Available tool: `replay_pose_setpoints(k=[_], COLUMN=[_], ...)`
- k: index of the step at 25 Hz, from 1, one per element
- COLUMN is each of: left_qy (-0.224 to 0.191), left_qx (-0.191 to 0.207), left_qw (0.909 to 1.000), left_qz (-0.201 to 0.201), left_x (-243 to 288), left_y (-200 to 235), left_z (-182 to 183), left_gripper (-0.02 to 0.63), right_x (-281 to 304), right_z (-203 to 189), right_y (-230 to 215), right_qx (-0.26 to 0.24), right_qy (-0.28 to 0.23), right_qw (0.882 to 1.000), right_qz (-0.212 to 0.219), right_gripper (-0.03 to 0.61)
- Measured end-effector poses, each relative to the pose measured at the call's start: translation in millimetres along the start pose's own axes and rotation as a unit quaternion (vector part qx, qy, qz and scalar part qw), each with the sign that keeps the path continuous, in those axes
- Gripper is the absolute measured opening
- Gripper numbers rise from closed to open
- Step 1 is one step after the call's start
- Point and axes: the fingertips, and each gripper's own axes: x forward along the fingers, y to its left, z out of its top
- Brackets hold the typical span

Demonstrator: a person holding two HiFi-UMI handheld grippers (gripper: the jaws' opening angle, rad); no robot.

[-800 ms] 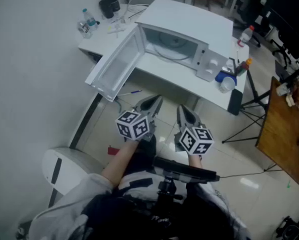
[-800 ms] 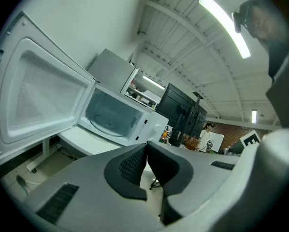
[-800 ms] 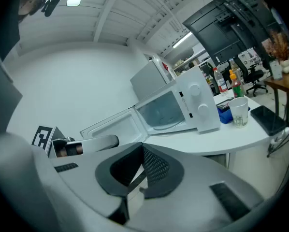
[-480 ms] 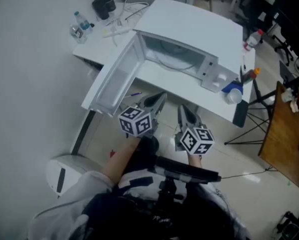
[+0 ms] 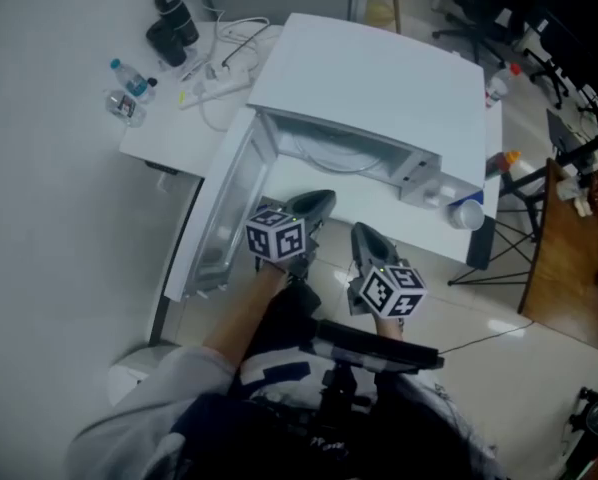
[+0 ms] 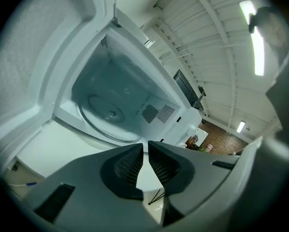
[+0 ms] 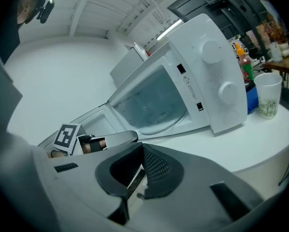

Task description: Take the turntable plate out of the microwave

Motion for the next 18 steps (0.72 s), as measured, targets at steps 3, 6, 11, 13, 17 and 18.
replay_pose_setpoints(k=[3,6,11,13,17,18], left_qy=[0.013,0.03,0.028,0.027,0.009,0.002], left_qx=[-0.021,-0.035,-0.08,-0.111,-0.149,-0.158], left_qw=[0.9997,0.9989,0.9963,0.9934,0.9886,0.987], left_qz=[-0.003,0.005,0.009,0.003,0.021,0.027], left_x=[9.7,20.3,35.4,38.0,38.0,38.7], left_y=[20.2,37.9,55.0,56.0,67.3,70.2], left_z=[1.8,-1.8,-2.0,0.0,-1.2,-0.6], left_gripper=[0.031,0.031,0.033,0.077,0.081,0.083], right_x=[8.4,20.0,31.8,33.1,36.9,37.6], right_z=[1.1,2.6,7.4,7.7,7.0,7.8], right_y=[-6.6,-14.2,-18.5,-19.1,-25.5,-26.8], right_qx=[0.007,0.016,0.014,0.003,-0.012,-0.014], right_qy=[-0.001,-0.004,-0.011,-0.001,0.016,0.021], right_qw=[1.0,0.999,0.998,0.998,0.998,0.998], right_qz=[-0.019,-0.036,-0.055,-0.062,-0.06,-0.056], right_gripper=[-0.006,-0.006,-0.006,-0.006,-0.002,0.0])
